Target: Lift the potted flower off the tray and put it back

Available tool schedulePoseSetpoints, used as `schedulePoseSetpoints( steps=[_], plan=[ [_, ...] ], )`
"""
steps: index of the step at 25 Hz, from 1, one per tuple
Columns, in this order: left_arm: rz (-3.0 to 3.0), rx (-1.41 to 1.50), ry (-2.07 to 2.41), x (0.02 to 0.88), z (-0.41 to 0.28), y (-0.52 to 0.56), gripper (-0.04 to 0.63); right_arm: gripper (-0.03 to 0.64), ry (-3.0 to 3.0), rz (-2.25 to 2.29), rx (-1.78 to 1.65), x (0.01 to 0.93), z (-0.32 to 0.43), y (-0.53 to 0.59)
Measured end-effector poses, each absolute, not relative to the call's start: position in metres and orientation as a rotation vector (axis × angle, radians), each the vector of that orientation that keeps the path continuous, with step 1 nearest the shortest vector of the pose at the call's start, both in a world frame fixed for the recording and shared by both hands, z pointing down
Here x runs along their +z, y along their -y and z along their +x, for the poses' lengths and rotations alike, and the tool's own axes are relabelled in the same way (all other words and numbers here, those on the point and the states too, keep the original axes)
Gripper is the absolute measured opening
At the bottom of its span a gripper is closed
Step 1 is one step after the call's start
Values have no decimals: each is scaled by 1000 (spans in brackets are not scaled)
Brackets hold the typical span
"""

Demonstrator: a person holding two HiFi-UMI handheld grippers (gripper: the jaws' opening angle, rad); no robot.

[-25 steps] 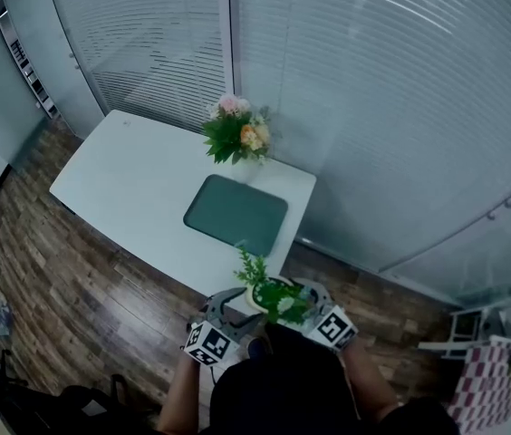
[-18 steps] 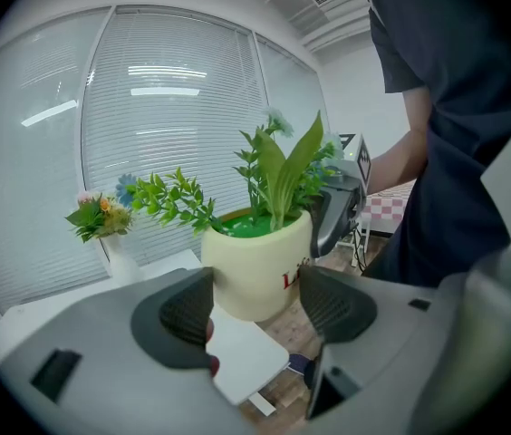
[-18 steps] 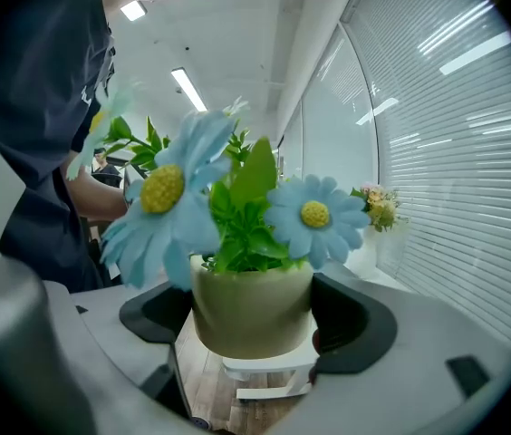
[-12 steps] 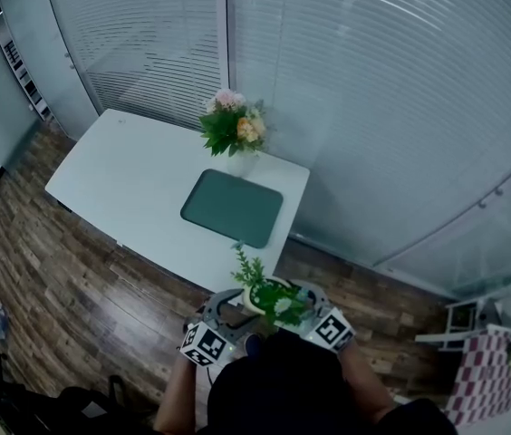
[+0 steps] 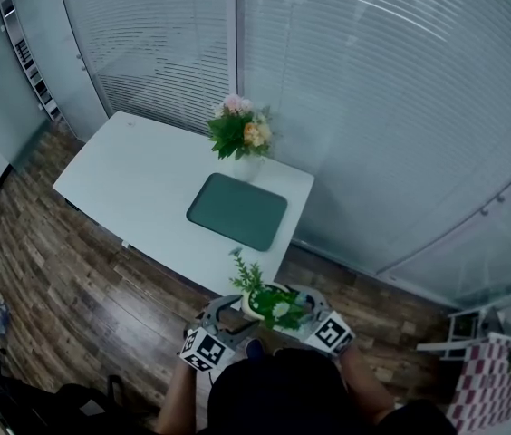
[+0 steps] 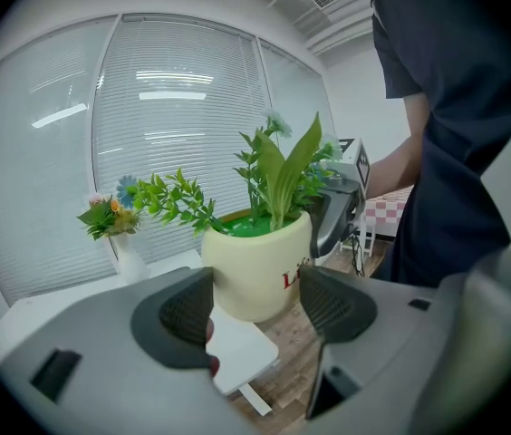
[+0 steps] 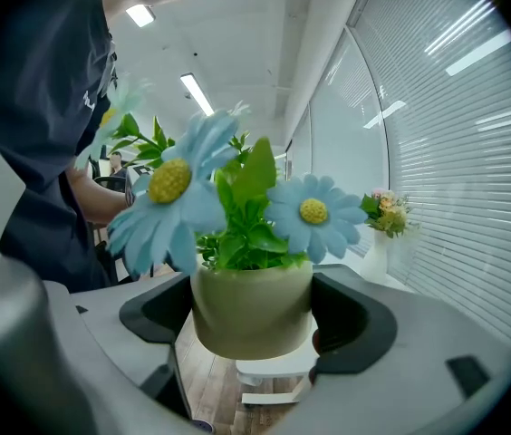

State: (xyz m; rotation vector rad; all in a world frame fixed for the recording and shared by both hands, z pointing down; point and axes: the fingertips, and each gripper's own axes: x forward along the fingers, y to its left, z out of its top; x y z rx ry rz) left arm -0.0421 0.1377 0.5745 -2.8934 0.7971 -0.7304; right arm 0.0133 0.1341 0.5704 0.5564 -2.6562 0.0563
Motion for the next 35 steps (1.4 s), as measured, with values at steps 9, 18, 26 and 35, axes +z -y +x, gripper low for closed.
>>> schedulePoseSetpoints(
  steps=[9, 18, 26, 35],
  plan=[
    [-2902, -727, -805, 578, -37, -151, 290, 402, 2658, 544, 53, 572, 18, -148],
    [-2894, -720, -778, 576, -37, -152, 290, 402, 2658, 562, 49, 572, 18, -150],
    [-2901, -723, -758, 578, -46, -157, 290, 402, 2617, 581, 84, 578, 13, -156],
    [-2907, -724, -744, 580, -46, -155, 290, 402, 2606, 596, 79, 579, 13, -154]
  ],
)
